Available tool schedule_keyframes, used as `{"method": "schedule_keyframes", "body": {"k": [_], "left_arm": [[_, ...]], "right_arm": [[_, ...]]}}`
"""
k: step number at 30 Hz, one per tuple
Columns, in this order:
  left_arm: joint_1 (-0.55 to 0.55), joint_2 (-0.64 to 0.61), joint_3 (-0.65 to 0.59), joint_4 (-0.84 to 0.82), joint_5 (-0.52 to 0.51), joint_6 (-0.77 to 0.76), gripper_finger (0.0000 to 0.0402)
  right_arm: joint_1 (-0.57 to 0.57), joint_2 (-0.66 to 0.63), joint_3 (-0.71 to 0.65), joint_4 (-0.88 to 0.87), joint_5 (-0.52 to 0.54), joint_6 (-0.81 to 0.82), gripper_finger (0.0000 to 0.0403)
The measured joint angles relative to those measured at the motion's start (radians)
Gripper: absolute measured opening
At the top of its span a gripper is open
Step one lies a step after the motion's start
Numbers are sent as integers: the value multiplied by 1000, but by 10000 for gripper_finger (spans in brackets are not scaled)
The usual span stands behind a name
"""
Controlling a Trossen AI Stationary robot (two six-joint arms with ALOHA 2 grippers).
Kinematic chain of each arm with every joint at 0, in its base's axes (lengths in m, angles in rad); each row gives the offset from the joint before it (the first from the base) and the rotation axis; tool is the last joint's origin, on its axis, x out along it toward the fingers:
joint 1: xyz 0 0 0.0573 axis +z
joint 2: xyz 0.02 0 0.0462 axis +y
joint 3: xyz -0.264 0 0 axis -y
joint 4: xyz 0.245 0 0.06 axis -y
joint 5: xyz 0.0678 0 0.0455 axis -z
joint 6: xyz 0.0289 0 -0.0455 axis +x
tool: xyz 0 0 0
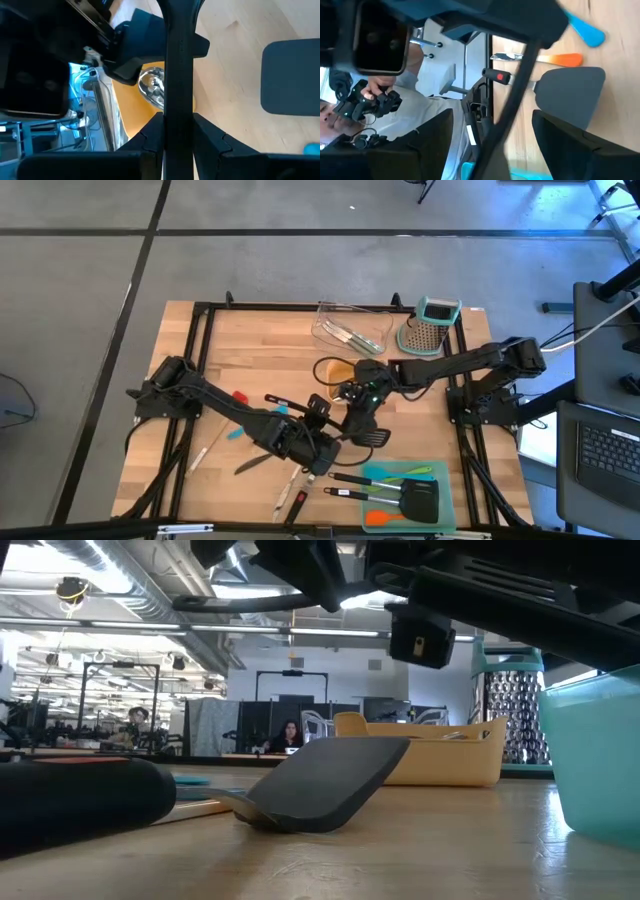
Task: Pick & Place Kitchen Items
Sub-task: Put the black spatula into the green bin
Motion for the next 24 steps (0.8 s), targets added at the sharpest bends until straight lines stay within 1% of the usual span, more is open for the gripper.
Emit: {"method": "schedule_keyframes", "body": {"k": [4,7,10,13,14,15,20,22,24], "left_arm": [[4,0,0,2,1,6,62],[4,0,0,4,3,0,62],[-2,0,-1,3,3,-8,62],[-10,-1,-1,9,10,-25,62],[-13,-2,-1,9,11,-34,62],[-15,-2,-1,9,9,-41,62],[-36,-3,-1,31,-3,-97,63],[-44,-3,-1,54,3,-100,84],[-53,-5,-1,100,0,-106,121]], "right_arm": [[3,18,0,-2,0,3,263],[9,26,-1,-10,2,2,228],[18,24,-1,-16,22,2,157],[22,24,-1,-30,26,25,54],[24,26,-1,-34,30,24,32],[27,26,-2,-37,33,22,25],[45,25,0,-63,37,-38,26],[59,24,1,-78,57,-64,26],[72,23,1,-92,83,-77,26]]}}
